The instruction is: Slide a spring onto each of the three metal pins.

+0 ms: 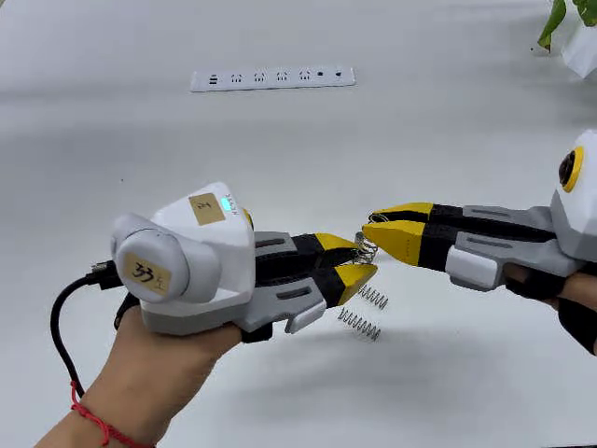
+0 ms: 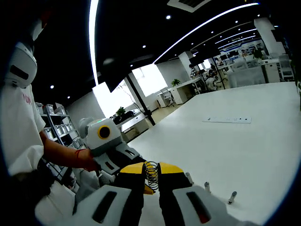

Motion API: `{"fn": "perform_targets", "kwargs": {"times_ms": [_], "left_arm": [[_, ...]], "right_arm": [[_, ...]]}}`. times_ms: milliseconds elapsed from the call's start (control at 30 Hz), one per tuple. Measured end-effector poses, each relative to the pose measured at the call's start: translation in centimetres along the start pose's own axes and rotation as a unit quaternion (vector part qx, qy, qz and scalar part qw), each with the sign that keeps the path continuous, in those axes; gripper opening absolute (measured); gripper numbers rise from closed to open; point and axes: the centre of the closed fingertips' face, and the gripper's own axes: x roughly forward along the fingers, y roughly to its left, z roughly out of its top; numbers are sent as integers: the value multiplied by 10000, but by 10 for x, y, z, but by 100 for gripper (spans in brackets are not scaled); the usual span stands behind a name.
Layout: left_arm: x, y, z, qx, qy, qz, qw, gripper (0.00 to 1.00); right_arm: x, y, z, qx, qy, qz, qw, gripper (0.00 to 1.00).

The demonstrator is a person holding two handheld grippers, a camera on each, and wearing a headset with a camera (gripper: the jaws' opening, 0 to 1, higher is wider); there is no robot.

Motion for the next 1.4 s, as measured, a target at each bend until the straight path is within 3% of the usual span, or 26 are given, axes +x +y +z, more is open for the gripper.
{"fn": "perform_targets", "kwargs": {"times_ms": [200, 533, 600, 700, 800, 833, 867, 900, 967, 1000, 1033, 1067, 1133, 1167, 1233, 1300, 1367, 1400], "left_arm": [[1, -2, -2, 50, 37, -39, 10000, 10], [0, -5, -3, 124, 32, -90, 9999, 10], [0, -5, -5, 163, 77, -102, 9998, 10], [0, -6, -7, 209, 118, -137, 9996, 10], [1, -7, -8, 262, 157, -173, 9994, 10], [1, -7, -8, 276, 161, -188, 9993, 10], [1, -8, -8, 287, 168, -201, 9992, 10], [2, -8, -9, 311, 185, -223, 9991, 10], [3, -9, -10, 344, 213, -246, 9989, 10], [3, -9, -11, 353, 218, -264, 9988, 10], [4, -9, -11, 356, 220, -274, 9987, 10], [4, -9, -11, 377, 224, -279, 9986, 10], [4, -9, -10, 400, 222, -282, 9986, 10], [5, -9, -10, 408, 213, -291, 9985, 10], [5, -9, -10, 445, 214, -303, 9983, 10], [5, -9, -10, 453, 216, -319, 9982, 10], [5, -10, -10, 476, 212, -342, 9981, 10], [5, -10, -10, 483, 207, -358, 9980, 10]], "right_arm": [[3, 6, -3, -537, 376, 40, 9978, 12], [0, 9, -3, -896, 764, 240, 9928, 13], [-3, 9, -3, -1149, 983, 350, 9879, 17], [-6, 11, -2, -1530, 1396, 564, 9767, 21], [-8, 14, -5, -1954, 1897, 881, 9582, 23], [-8, 15, -6, -2140, 2112, 1015, 9483, 23], [-8, 15, -8, -2250, 2248, 1088, 9418, 23], [-8, 14, -10, -2429, 2470, 1206, 9303, 23], [-5, 14, -13, -2593, 2694, 1381, 9171, 23], [-5, 17, -16, -2676, 2888, 1537, 9063, 23], [-5, 18, -18, -2769, 3005, 1607, 8984, 23], [-5, 15, -22, -2932, 3214, 1712, 8840, 22], [-5, 13, -29, -3136, 3489, 1814, 8643, 22], [-5, 10, -31, -3271, 3645, 1850, 8520, 22], [-4, 8, -32, -3410, 3777, 1924, 8391, 21], [-1, 9, -31, -3397, 3815, 1977, 8367, 19], [-2, 9, -34, -3461, 3987, 2056, 8240, 18], [-4, 7, -36, -3591, 4122, 2060, 8116, 18]]}}
